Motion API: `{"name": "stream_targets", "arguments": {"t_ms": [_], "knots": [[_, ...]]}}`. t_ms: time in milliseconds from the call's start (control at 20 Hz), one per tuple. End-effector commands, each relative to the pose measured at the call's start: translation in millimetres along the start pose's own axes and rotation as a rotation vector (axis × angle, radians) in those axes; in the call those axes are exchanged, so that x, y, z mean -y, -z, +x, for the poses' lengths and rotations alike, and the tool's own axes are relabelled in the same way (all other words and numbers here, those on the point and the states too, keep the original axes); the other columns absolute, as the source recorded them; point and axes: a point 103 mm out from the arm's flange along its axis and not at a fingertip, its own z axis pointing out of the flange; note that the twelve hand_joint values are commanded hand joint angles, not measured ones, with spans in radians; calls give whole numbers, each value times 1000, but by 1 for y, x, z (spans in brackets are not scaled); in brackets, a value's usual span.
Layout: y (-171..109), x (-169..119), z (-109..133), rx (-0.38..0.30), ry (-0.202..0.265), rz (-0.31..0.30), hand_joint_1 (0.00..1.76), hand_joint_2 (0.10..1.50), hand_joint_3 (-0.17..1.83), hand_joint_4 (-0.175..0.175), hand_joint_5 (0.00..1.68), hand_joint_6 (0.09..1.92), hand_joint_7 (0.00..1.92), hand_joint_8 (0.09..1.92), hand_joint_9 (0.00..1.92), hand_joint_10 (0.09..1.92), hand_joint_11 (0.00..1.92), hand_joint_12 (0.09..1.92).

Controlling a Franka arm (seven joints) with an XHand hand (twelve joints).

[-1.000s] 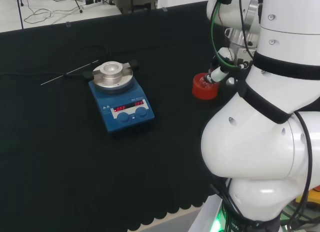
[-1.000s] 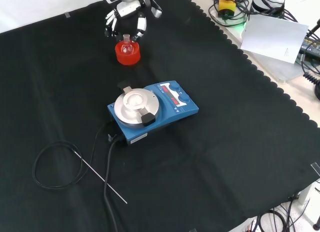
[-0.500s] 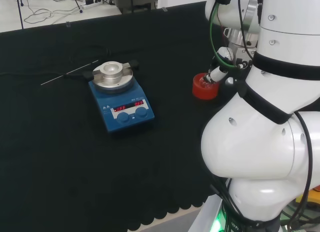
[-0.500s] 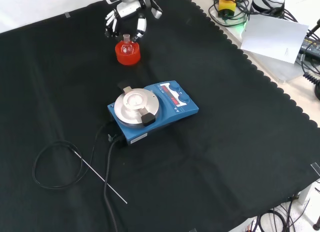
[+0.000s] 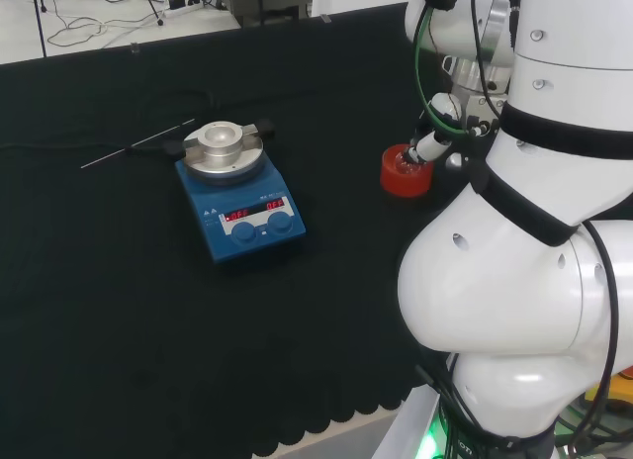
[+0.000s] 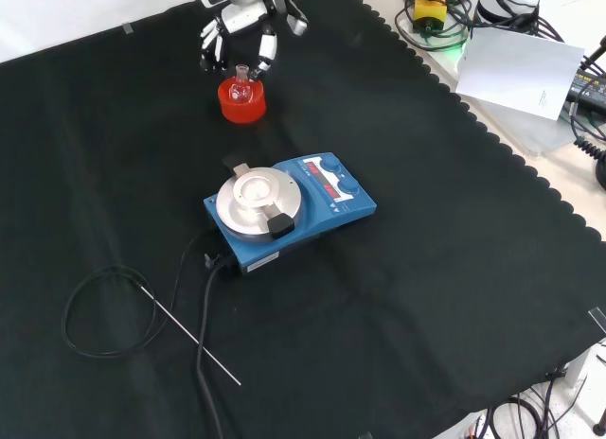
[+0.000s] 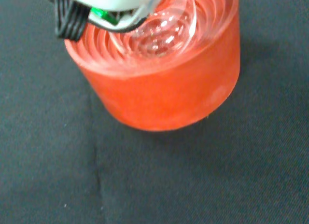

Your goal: Pick up the round-bottom flask.

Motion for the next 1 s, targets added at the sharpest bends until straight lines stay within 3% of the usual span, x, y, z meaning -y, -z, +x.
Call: {"name": "stream_targets", "arguments": {"t_ms": [50,600,1000], "knots": [[11,3,-3,4,-11,-31,1105,690,678,121,1169,859,483,663,690,587,336,1342],[72,20,25,73,13,-20,1114,649,767,115,1170,906,511,659,724,569,364,1333],[101,39,71,131,53,-20,1112,648,771,123,1168,912,512,660,726,568,366,1334]]}}
